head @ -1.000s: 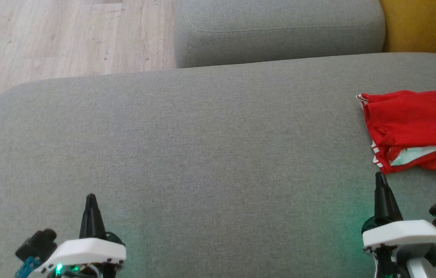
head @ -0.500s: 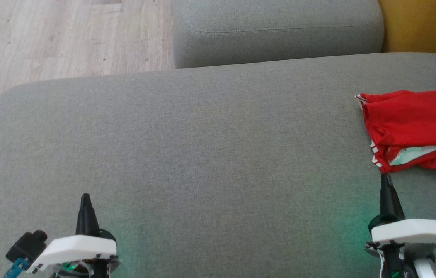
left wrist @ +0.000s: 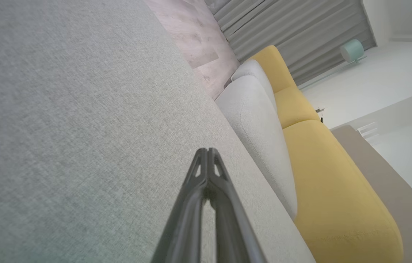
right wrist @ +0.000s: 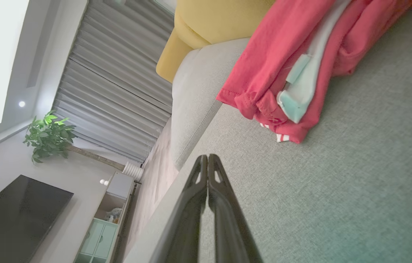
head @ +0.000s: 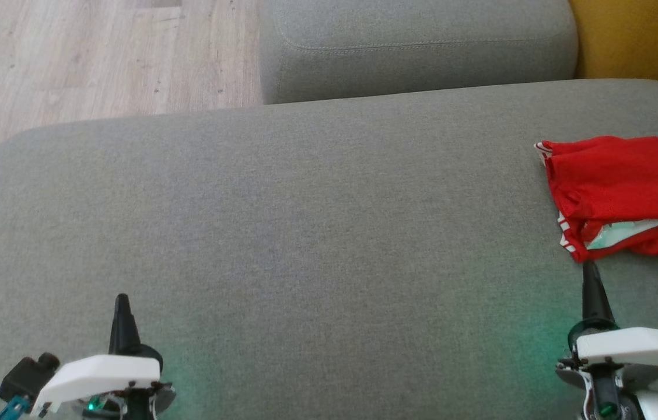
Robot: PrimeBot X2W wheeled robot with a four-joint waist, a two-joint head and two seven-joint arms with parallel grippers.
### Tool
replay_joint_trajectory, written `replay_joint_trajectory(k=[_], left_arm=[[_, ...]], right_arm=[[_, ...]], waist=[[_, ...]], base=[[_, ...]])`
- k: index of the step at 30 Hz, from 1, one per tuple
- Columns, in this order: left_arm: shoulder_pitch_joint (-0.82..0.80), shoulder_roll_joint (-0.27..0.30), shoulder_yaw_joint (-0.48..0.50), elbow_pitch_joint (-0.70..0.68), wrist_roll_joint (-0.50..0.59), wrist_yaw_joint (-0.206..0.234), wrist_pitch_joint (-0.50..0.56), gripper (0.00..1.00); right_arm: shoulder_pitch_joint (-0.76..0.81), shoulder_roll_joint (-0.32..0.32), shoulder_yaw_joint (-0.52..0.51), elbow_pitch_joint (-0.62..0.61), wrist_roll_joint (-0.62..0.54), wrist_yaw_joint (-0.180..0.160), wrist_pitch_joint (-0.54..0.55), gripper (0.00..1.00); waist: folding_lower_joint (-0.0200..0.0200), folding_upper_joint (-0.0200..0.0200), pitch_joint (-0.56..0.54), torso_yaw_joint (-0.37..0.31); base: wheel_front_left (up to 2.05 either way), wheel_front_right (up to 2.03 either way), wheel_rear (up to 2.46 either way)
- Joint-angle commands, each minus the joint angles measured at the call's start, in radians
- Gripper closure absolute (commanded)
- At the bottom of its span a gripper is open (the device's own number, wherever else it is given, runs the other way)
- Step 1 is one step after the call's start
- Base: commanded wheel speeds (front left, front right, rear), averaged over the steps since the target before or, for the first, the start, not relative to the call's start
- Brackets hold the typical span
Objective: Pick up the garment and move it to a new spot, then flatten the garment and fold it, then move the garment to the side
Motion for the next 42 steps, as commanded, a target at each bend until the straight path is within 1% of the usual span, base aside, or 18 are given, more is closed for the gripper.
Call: replay_joint_trajectory(k=[1, 23, 42], left_arm=[[-0.053, 0.003, 0.031, -0.039, -0.026, -0.008, 0.008, 1.0], [-0.062, 0.004, 0.081, -0.052, -0.256, -0.039, 0.075, 1.0], [-0.069, 0.005, 0.121, -0.062, -0.435, -0.063, 0.127, 1.0]], right_arm=[[-0.061, -0.015, 0.006, -0.04, 0.032, 0.0, 0.01, 1.0], [-0.075, -0.016, -0.023, -0.051, 0.291, -0.001, 0.077, 1.0], [-0.085, -0.016, -0.046, -0.06, 0.493, -0.001, 0.13, 1.0]], waist=[[0.0, 0.0, 0.0, 0.0], [-0.0001, 0.0, -0.002, -0.005], [-0.0001, 0.0, -0.004, -0.009]], base=[[0.0, 0.0, 0.0], [0.0, 0.0, 0.0], [0.0, 0.0, 0.0]])
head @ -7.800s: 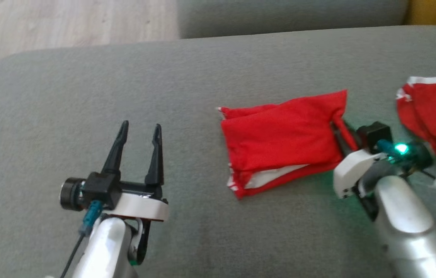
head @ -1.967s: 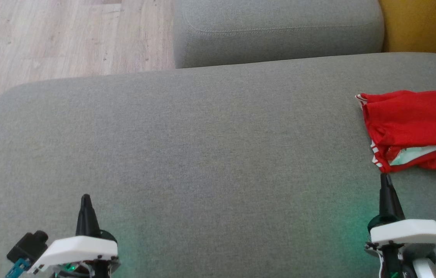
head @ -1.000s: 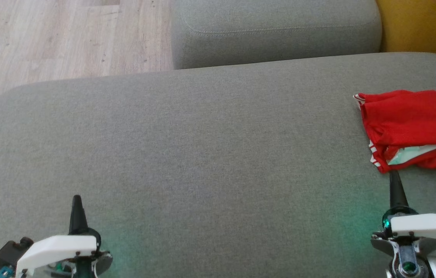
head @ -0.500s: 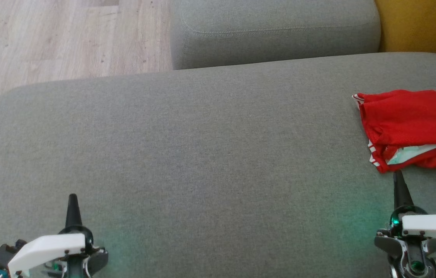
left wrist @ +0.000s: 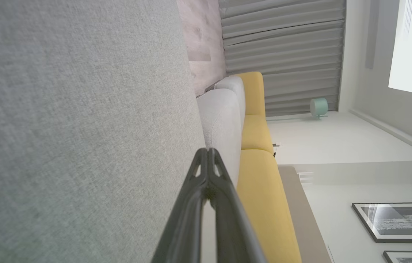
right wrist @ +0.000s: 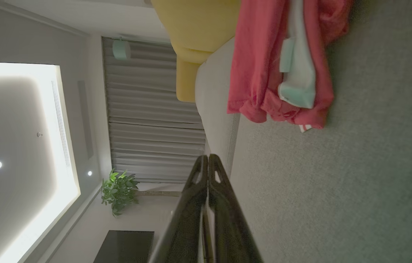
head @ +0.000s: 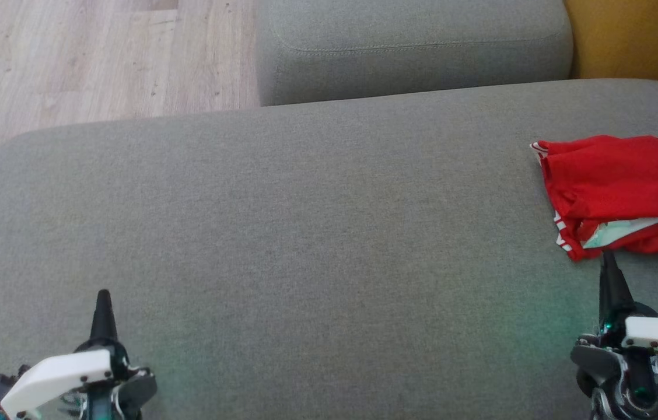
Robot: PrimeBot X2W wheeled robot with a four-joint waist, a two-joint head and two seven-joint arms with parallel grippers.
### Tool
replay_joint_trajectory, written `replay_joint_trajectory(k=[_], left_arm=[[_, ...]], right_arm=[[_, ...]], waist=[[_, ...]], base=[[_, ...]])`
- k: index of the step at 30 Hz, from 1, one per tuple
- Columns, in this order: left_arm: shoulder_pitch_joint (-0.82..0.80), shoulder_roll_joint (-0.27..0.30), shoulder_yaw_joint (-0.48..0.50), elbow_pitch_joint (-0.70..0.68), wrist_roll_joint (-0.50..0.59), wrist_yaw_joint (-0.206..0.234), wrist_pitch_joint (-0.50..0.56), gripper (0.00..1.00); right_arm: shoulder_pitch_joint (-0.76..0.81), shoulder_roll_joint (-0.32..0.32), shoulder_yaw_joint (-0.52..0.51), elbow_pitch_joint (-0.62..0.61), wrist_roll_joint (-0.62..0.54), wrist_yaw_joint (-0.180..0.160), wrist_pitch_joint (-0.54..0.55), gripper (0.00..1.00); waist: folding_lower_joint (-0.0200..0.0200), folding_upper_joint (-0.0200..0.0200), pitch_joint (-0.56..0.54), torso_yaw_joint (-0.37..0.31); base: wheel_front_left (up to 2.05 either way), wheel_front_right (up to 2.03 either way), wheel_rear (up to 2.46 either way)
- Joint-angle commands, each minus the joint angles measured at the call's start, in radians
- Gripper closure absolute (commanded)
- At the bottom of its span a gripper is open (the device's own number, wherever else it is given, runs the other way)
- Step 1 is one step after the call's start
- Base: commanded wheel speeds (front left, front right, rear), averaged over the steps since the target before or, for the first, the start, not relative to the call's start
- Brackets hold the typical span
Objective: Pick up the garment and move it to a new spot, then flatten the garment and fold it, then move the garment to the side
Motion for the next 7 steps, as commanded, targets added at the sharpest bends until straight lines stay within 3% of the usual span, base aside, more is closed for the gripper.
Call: replay_joint_trajectory(k=[1, 7], left_arm=[[-0.054, 0.005, 0.037, -0.037, -0.021, -0.012, 0.007, 1.0], [-0.057, 0.005, 0.05, -0.04, -0.081, -0.02, 0.024, 1.0]], right_arm=[[-0.049, -0.015, 0.015, -0.039, 0.026, -0.001, 0.01, 1.0], [-0.053, -0.015, 0.007, -0.042, 0.093, -0.001, 0.028, 1.0]], waist=[[0.0, -0.0001, 0.0, 0.0], [0.0, -0.0001, -0.001, -0.001]], base=[[0.0, 0.0, 0.0], [0.0, 0.0, 0.0]])
